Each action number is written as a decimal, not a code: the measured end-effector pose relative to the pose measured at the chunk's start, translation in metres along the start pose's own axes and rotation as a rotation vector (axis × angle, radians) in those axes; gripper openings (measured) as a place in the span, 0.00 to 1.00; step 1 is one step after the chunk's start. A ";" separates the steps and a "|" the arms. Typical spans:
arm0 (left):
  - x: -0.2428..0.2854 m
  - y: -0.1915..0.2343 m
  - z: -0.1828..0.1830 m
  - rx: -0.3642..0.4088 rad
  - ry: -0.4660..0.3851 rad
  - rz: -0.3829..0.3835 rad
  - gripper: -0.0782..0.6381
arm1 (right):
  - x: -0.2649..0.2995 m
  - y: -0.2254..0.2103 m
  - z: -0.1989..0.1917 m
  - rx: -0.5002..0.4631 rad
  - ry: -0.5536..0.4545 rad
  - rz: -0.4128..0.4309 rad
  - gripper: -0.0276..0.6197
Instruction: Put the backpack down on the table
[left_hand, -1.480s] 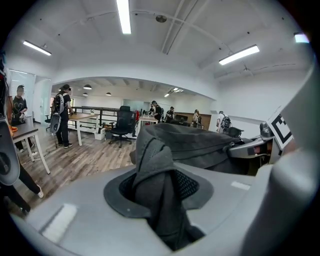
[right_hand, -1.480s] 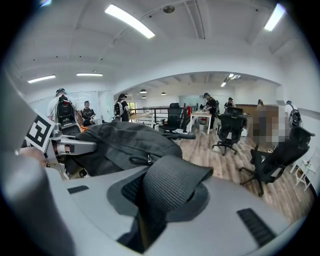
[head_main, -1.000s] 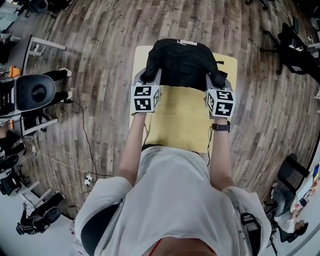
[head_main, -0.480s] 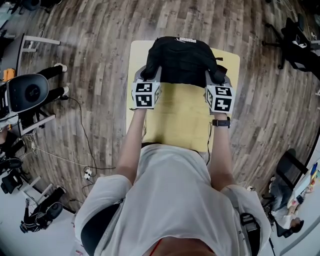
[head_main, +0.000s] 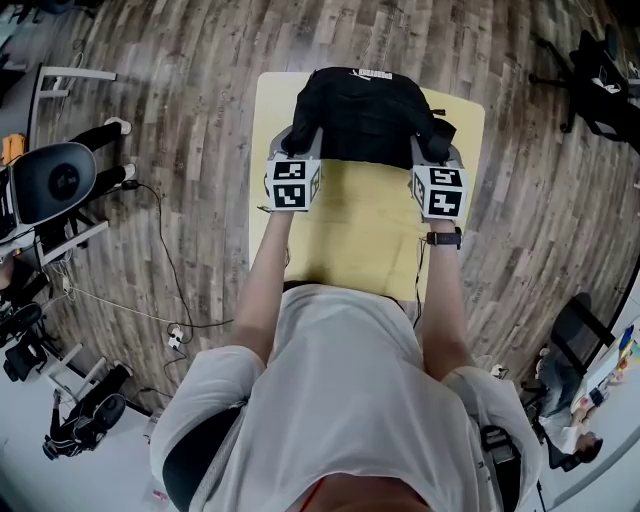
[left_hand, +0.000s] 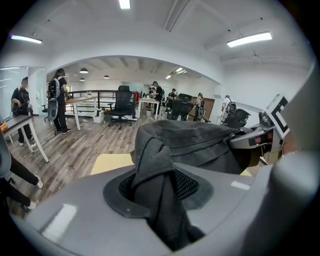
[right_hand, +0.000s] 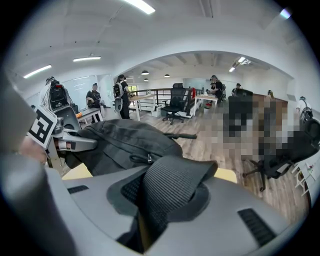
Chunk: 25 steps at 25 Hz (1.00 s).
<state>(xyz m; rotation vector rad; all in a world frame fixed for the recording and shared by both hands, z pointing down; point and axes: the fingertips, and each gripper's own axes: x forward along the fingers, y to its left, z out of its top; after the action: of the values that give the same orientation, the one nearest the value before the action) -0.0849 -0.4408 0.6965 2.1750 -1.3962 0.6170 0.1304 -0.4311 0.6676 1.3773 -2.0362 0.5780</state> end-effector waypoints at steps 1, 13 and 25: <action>0.001 0.001 -0.002 -0.001 0.001 0.002 0.29 | 0.001 0.000 -0.001 -0.005 0.002 0.003 0.17; 0.008 0.005 -0.034 -0.009 0.026 0.013 0.29 | 0.016 0.001 -0.025 -0.026 0.012 0.026 0.18; 0.017 0.013 -0.060 -0.037 0.046 0.009 0.34 | 0.026 0.000 -0.037 0.004 -0.013 0.037 0.22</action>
<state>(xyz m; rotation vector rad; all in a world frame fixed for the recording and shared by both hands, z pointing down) -0.0969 -0.4207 0.7551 2.1140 -1.3829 0.6357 0.1319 -0.4245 0.7120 1.3516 -2.0754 0.5906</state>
